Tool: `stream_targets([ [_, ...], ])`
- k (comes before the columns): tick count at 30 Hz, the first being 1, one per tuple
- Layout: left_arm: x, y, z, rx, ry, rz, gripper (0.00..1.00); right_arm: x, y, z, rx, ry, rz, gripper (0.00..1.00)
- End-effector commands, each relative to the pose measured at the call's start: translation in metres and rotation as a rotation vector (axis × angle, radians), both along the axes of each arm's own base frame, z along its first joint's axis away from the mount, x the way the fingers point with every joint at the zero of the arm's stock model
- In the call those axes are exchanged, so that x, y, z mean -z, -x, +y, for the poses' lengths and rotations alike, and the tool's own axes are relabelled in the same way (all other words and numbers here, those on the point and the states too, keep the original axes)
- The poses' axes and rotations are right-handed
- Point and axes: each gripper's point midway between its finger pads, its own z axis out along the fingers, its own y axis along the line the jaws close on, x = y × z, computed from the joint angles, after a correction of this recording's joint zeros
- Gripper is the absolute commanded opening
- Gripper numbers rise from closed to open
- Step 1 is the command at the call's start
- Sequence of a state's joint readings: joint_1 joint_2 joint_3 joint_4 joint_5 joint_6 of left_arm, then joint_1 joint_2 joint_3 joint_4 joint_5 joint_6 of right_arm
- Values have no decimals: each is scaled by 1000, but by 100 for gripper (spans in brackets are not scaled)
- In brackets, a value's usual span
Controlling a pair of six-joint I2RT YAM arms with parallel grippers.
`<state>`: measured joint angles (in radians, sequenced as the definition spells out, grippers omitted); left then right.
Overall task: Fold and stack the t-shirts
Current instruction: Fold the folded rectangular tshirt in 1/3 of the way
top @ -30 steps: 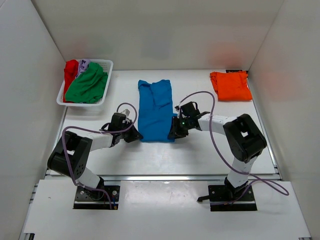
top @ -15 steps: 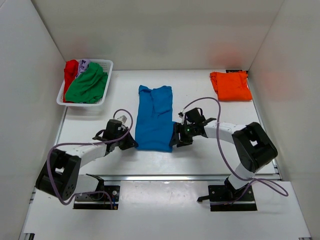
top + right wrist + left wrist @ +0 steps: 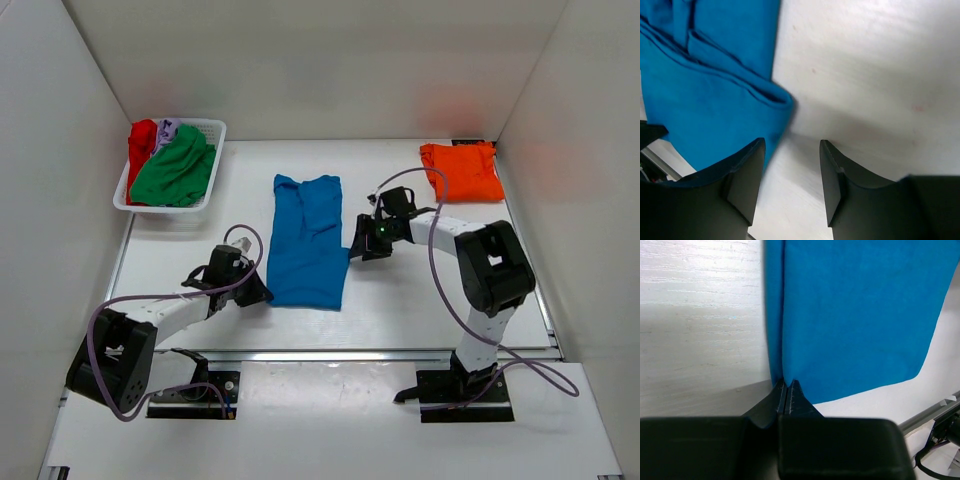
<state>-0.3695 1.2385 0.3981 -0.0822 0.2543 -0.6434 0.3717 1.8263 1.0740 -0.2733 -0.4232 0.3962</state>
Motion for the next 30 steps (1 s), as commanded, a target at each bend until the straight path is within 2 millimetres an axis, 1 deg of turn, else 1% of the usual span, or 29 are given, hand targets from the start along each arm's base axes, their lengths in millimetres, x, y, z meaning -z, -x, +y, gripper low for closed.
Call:
stream_targets([
  [1,5,9,4,9,-11,14,0,14,-8,5,-45,28,-3,45],
  [2,7,10,5,8,-13,19,0,11,-6,7,-46,23,3,44],
  [3,4,8,4,5,-5,11,0,12,-7,11,-52,15,6,43],
  [6,8,12,1,22,-2,30,0,13,-9,21,-72,6,5,42],
  [7,8,9,2,15,-7,20,0,11,-9,23,-75,-1,10,42],
  [8,8,10,0,22,-1,26,0,13,-9,25,-84,-2,14,41],
  [10,9,10,0,19,0,23,0,10,-10,32,-99,-10,13,38],
  [11,8,9,1,17,5,25,0,12,-8,33,-103,-6,20,36],
  [13,8,10,1,20,5,22,0,11,-8,39,-113,-16,28,30],
  [14,10,11,2,18,0,24,0,9,-11,42,-118,-20,19,20],
  [15,9,9,2,14,0,21,0,8,-10,44,-136,-20,15,6],
  [16,9,10,2,16,1,23,0,3,-11,48,-151,-35,13,0],
  [17,9,11,3,13,0,26,0,-5,-14,50,-154,-46,-5,0],
  [18,9,11,2,22,2,25,0,-11,-16,56,-177,-68,-28,0],
  [19,9,10,2,18,1,19,0,-23,-16,62,-205,-107,-50,0],
  [20,11,10,4,8,-4,26,0,-32,-15,68,-229,-128,-73,0],
  [21,10,10,2,20,-3,20,0,-39,-10,74,-271,-156,-89,1],
  [22,8,9,2,15,2,17,0,-52,-15,80,-295,-190,-129,0],
  [23,10,11,3,16,0,27,0,-57,-18,82,-305,-195,-145,0],
  [24,13,14,3,20,-4,35,0,-67,-18,86,-330,-216,-168,0],
  [25,9,9,2,16,3,19,0,-68,-16,87,-356,-221,-176,0],
  [26,8,9,0,23,4,17,0,-74,-19,91,-369,-228,-193,0],
  [27,9,10,1,17,3,19,0,-73,-18,93,-386,-223,-195,0],
  [30,11,13,2,19,0,32,0,-76,-22,97,-416,-230,-210,0],
])
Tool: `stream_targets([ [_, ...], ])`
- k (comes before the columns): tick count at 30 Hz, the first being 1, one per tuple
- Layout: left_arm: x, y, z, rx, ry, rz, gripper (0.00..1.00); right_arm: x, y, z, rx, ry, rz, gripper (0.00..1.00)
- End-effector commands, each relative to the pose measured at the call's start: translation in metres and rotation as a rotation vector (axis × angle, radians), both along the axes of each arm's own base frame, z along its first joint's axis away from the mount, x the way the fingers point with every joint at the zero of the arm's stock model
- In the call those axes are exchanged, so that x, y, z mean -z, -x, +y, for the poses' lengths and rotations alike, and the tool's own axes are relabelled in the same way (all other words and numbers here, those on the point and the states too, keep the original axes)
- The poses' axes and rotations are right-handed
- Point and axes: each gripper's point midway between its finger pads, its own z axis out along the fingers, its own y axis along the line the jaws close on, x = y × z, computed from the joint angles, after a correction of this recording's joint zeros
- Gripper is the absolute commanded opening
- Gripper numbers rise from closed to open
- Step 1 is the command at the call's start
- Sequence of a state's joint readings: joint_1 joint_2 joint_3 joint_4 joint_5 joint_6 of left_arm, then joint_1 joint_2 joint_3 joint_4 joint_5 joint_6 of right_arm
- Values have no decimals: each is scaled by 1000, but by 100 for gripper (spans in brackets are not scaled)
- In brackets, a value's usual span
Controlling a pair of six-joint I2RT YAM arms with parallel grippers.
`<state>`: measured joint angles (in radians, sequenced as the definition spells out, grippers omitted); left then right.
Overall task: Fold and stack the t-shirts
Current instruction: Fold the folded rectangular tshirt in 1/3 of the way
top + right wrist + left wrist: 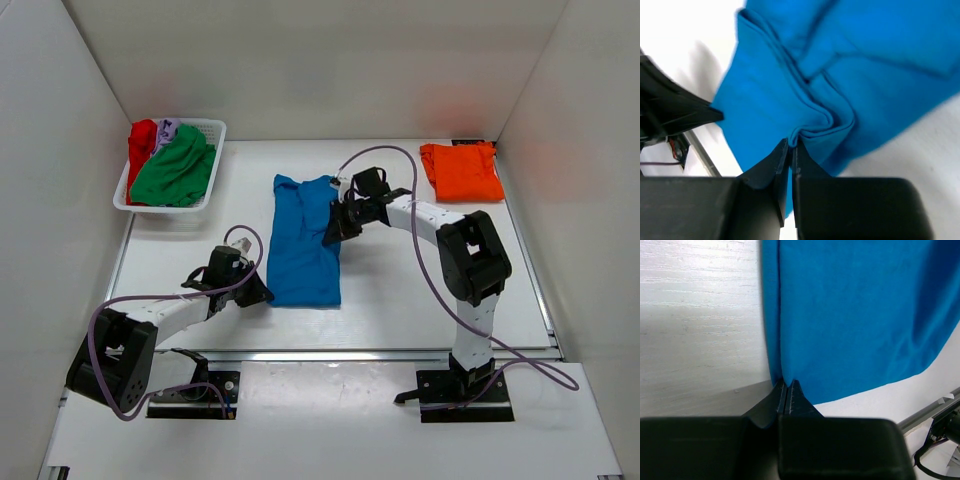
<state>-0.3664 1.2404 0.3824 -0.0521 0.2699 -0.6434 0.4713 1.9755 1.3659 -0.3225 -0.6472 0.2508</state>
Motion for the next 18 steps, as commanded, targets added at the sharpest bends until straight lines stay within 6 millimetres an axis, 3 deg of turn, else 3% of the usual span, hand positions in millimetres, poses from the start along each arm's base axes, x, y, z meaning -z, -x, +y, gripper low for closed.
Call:
stream_targets([
  [1,9,9,4,10,-15,32,0,-31,-5,16,-84,-67,-88,1],
  [8,10,11,3,18,-11,37,0,-34,-15,19,-91,-76,-121,0],
  [13,10,10,2,17,-12,36,0,-5,-43,10,-80,-20,-130,0],
  [18,11,10,5,12,-14,42,0,20,-55,0,-40,45,-104,0],
])
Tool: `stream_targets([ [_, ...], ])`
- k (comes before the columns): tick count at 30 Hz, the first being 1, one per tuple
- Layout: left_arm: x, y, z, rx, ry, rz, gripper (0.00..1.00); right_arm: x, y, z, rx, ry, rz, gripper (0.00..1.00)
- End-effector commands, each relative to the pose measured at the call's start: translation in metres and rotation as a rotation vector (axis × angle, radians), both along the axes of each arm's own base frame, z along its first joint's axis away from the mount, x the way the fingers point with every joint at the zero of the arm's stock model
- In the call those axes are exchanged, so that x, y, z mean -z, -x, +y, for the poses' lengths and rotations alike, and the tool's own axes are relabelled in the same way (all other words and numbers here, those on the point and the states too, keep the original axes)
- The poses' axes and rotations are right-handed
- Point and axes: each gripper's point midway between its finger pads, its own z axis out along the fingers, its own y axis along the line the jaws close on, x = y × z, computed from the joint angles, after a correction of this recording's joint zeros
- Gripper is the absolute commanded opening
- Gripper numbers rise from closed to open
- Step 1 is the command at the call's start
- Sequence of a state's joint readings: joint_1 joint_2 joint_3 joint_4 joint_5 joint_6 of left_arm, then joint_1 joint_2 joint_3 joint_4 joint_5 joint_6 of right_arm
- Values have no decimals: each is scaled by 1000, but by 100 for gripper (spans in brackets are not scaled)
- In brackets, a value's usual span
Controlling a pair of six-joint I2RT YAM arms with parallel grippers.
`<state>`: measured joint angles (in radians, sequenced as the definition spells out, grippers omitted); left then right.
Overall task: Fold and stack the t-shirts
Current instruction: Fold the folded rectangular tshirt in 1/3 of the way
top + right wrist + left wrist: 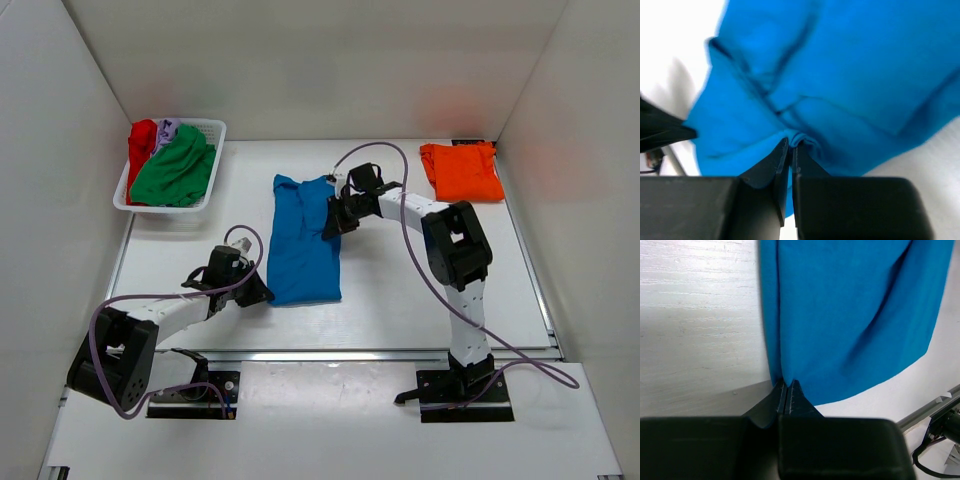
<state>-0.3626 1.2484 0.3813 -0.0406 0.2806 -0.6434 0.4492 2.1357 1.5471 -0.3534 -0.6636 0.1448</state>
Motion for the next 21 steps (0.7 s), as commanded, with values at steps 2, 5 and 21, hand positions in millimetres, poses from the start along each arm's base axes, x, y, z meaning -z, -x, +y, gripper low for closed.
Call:
stream_targets([
  [2,11,11,6,9,-23,39,0,13,-15,-12,36,50,-20,0],
  [5,13,10,9,2,-29,43,0,26,-16,-22,86,114,-5,0],
  [21,4,8,5,19,-25,26,0,-67,-27,-72,325,250,-158,78],
])
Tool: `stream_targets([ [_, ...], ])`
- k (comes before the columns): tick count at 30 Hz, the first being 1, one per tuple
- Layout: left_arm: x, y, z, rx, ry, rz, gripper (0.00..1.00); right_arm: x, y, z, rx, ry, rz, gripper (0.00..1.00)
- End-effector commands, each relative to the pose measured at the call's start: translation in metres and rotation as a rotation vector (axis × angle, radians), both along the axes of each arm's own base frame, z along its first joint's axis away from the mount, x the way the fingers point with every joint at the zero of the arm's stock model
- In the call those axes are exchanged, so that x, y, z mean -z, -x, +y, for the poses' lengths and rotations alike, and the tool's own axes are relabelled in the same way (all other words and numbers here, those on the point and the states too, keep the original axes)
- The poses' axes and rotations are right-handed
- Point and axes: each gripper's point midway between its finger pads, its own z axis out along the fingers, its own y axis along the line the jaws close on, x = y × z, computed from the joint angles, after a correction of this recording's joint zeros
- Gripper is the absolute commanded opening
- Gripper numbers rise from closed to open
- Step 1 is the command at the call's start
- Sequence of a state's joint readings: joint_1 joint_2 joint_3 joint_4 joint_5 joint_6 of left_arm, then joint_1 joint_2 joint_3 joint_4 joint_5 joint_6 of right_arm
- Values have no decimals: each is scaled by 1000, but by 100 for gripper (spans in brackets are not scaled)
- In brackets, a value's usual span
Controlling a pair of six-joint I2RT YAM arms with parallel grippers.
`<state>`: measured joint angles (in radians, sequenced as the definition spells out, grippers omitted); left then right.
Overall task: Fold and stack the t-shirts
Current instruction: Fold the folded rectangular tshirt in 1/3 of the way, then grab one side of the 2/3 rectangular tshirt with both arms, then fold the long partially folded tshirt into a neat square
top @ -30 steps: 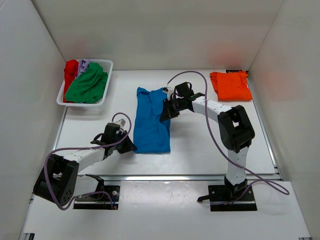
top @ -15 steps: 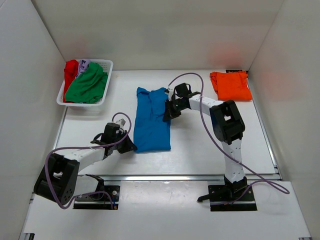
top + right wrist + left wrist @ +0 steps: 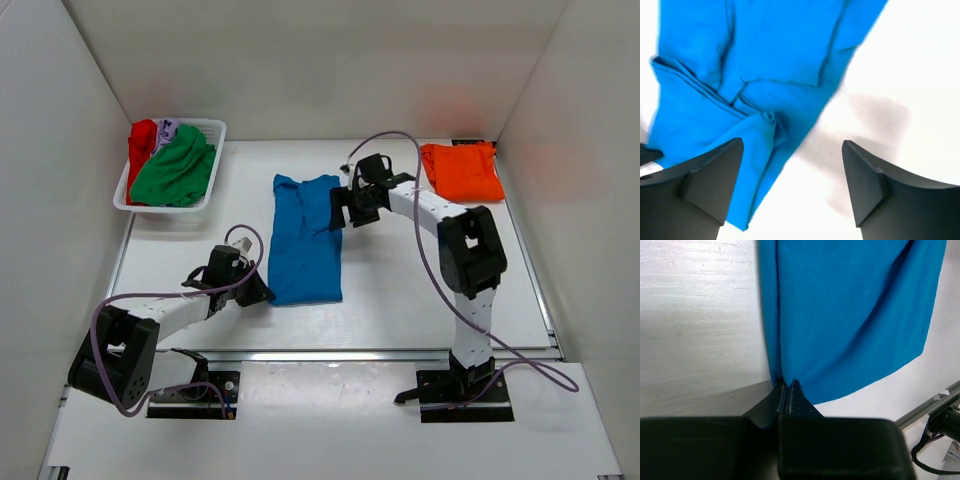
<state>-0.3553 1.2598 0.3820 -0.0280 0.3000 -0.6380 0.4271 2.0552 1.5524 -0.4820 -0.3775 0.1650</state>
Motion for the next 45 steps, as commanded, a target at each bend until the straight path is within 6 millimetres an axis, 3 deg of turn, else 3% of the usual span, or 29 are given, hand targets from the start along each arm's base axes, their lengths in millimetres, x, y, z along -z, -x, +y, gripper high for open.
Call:
stream_targets([
  [1,4,9,7,7,-39,26,0,-57,2,-34,137,40,-100,79],
  [2,1,9,6,12,-32,17,0,-63,9,-34,156,4,-89,77],
  [5,-1,10,8,4,-32,7,0,-29,76,-45,212,-43,52,67],
  [7,0,12,9,1,-34,1,0,-22,107,-32,235,-130,87,59],
  [8,1,13,10,3,-39,6,0,-8,130,-34,241,-135,121,57],
  [9,-1,13,9,5,-35,-2,0,-12,135,-21,249,-189,124,55],
  [11,-1,15,10,11,-36,-4,0,1,161,-16,268,-226,166,54],
  [19,5,26,6,19,-19,11,0,15,187,27,265,-372,287,58],
  [24,2,26,9,7,-19,3,0,30,192,39,246,-349,329,51],
  [25,4,28,10,9,-26,12,0,29,194,41,236,-354,331,43],
  [26,3,26,11,8,-23,4,0,29,192,42,244,-354,334,18],
  [27,5,30,11,10,-26,17,0,28,194,43,231,-352,334,2],
  [33,-10,35,8,38,-15,0,0,26,222,26,189,-266,359,0],
  [39,-22,58,0,89,1,6,0,17,266,6,101,-231,422,0],
  [43,-32,73,-10,127,43,14,0,5,276,1,71,-240,431,0],
  [45,-43,70,-12,120,52,-11,0,-3,278,1,49,-245,430,0],
])
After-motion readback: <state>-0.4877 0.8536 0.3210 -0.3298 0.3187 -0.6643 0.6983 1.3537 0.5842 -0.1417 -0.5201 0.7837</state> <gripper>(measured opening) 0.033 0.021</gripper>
